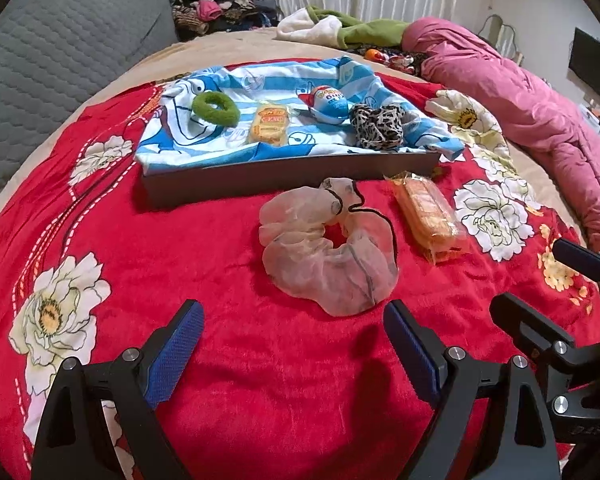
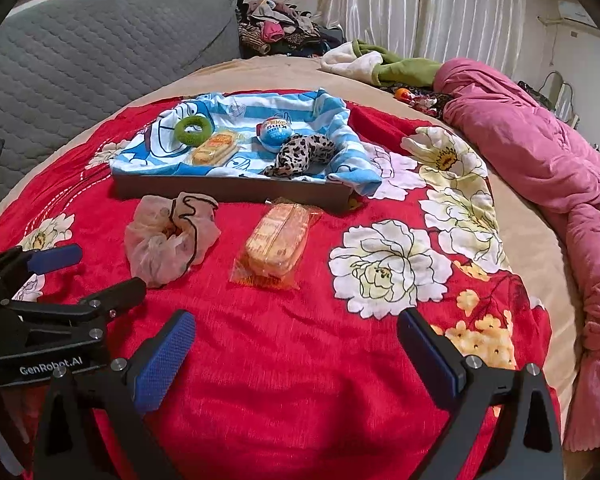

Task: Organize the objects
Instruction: 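Move the left tool toward the sheer pink scrunchie while the right tool approaches the orange snack pack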

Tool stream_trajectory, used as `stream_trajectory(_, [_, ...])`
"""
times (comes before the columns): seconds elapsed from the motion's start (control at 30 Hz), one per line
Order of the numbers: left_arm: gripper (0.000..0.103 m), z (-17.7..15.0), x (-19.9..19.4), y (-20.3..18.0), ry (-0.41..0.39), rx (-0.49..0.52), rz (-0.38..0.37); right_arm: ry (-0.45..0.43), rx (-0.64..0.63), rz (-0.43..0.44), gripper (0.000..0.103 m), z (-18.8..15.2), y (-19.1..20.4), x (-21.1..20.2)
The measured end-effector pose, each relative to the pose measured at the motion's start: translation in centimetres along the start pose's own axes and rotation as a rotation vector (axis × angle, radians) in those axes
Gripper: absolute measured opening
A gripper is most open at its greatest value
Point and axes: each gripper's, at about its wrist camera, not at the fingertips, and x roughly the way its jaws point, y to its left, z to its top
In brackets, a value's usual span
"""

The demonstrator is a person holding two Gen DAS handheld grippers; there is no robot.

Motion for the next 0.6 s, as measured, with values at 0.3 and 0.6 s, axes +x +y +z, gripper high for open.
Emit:
stream_trajectory(0.3, [0.092,0.9,1.2,0.0,0.004,0.007,0.005,0.011,0.02,0.028,0.102,1.1,-0.2,1.5])
stream_trajectory(0.6, [0.092,1.6,2.5,0.1,0.013,0.011,0.006,0.023,0.045,0.056,0.102,2.3,-0.6,2.8])
